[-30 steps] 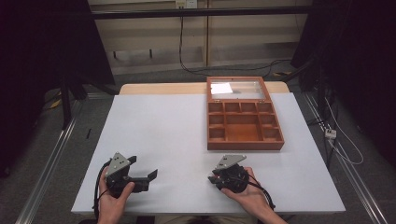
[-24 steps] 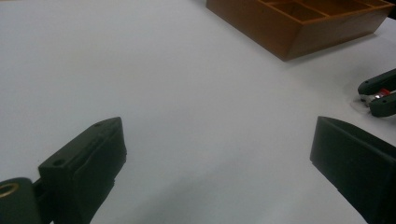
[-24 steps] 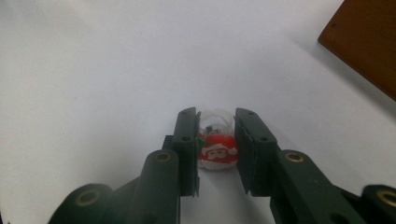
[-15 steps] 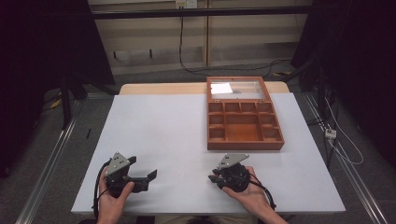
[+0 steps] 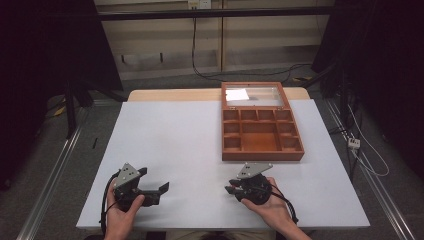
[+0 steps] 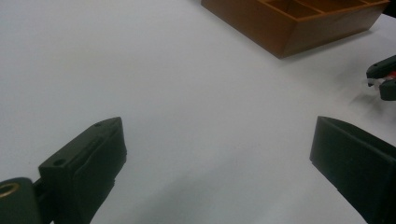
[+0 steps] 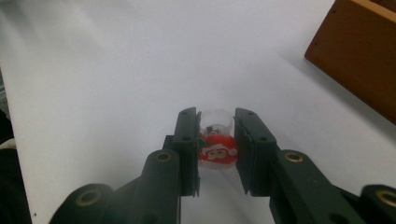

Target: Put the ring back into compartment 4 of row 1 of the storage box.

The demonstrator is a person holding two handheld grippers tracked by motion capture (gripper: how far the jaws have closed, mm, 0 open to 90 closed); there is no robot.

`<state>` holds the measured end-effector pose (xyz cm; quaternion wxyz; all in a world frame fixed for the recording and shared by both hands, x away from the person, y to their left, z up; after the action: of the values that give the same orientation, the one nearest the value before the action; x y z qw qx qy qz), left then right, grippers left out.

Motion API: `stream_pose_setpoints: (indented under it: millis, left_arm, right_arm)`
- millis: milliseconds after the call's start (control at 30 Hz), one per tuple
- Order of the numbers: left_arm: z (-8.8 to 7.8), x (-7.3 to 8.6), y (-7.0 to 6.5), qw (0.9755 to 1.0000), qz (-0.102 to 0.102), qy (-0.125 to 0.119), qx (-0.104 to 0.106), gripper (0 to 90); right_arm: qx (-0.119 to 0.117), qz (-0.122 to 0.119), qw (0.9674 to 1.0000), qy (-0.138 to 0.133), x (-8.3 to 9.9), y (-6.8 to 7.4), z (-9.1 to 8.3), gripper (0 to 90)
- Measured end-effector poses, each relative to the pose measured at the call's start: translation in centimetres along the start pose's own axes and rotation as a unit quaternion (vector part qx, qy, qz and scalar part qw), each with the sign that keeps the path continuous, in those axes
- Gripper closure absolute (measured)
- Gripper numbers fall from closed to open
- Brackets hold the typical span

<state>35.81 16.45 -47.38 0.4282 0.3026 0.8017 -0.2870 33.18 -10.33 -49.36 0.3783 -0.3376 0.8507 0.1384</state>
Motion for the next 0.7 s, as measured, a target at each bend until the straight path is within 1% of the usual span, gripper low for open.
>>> stream_pose_setpoints:
  millis: [100, 167, 200, 300, 400, 700]
  left_arm:
    - [0.0, -0.1, -0.1, 1.0000, 0.006, -0.002, 0.002, 3.5]
    - [0.1, -0.2, -0.2, 1.0000, 0.003, -0.005, 0.003, 3.5]
    - [0.0, -0.2, -0.1, 1.0000, 0.005, -0.003, 0.001, 3.5]
    - [0.0, -0.2, 0.0, 1.0000, 0.002, -0.003, 0.000, 3.7]
    - [0.1, -0.2, 0.0, 1.0000, 0.005, -0.001, -0.001, 3.6]
    - [0.1, -0.1, 0.1, 1.0000, 0.007, 0.001, 0.001, 3.8]
  right_arm:
    - [-0.005, 0.005, 1.0000, -0.006, -0.2, -0.2, -0.3, 71.6]
    - [-0.006, 0.003, 0.9999, -0.010, -0.3, -0.3, -0.4, 71.7]
    - [-0.012, -0.001, 0.9998, -0.017, -0.4, -0.3, -0.7, 71.7]
    - [-0.012, -0.001, 0.9998, -0.019, -0.4, -0.3, -0.9, 71.7]
    - [-0.009, 0.000, 0.9997, -0.021, -0.4, -0.5, -1.0, 71.7]
    - [-0.002, 0.011, 0.9993, -0.036, -0.9, -1.6, -1.9, 71.8]
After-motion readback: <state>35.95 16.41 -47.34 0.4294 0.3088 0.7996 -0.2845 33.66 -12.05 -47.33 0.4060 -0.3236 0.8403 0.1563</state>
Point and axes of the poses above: each handheld gripper's, and its own axes: z roughly forward along the jaws, x roughly out of its underside, y roughly to its left, the point moved 8 cm from there along z, roughly forward along the jaws, and after that the axes turned 9 degrees about x, right-handed, at the moved point
